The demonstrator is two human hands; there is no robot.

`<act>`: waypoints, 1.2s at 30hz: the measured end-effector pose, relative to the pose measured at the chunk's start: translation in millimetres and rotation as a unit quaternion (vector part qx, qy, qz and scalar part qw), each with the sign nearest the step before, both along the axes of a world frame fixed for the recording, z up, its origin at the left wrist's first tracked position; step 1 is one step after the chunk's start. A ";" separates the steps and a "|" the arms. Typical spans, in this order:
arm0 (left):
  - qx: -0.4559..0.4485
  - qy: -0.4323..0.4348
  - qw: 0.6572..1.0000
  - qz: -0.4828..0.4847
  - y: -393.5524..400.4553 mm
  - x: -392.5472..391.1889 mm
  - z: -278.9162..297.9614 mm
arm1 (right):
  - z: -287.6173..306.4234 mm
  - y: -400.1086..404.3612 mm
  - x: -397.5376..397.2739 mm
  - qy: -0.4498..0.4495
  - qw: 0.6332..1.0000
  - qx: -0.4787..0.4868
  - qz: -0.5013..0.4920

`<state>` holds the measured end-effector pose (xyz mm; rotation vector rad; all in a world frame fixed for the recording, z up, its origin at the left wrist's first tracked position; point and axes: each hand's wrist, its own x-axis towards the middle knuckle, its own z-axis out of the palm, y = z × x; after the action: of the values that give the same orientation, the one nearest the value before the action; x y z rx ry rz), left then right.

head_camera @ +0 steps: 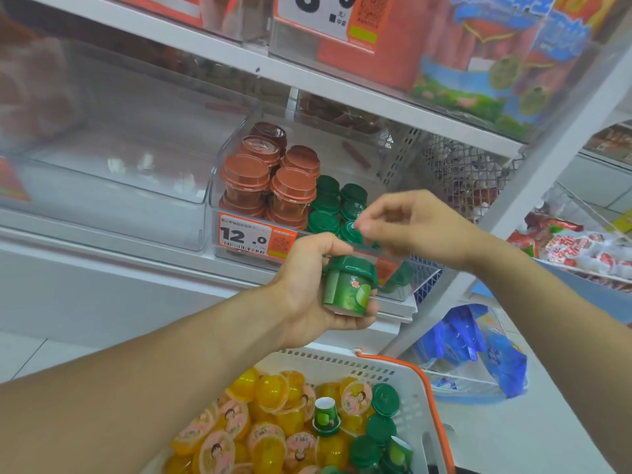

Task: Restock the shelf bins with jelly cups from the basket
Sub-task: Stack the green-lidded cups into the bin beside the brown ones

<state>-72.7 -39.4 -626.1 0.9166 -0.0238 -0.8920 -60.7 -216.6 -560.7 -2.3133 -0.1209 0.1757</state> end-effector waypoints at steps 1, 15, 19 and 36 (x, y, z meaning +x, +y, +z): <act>-0.012 -0.008 1.000 -0.010 0.2 -1.2 3.2 | 1.5 -0.1 -13.0 0.039 0.998 0.035 0.036; -0.069 -0.053 0.988 -0.127 -7.8 -6.2 12.8 | -16.2 -23.9 -27.6 0.067 0.976 0.194 0.075; 0.066 -0.027 0.997 -0.001 -6.5 0.0 7.5 | -7.5 -33.2 -17.2 -0.002 0.988 0.154 -0.006; 0.228 -0.058 0.972 0.013 -4.7 -0.9 -9.9 | -51.7 -75.2 166.6 -0.109 0.893 -0.367 -0.235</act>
<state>-73.5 -44.1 -635.9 1.3946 0.0975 -0.8321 105.9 -291.8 -612.4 -3.0226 0.4735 -0.3500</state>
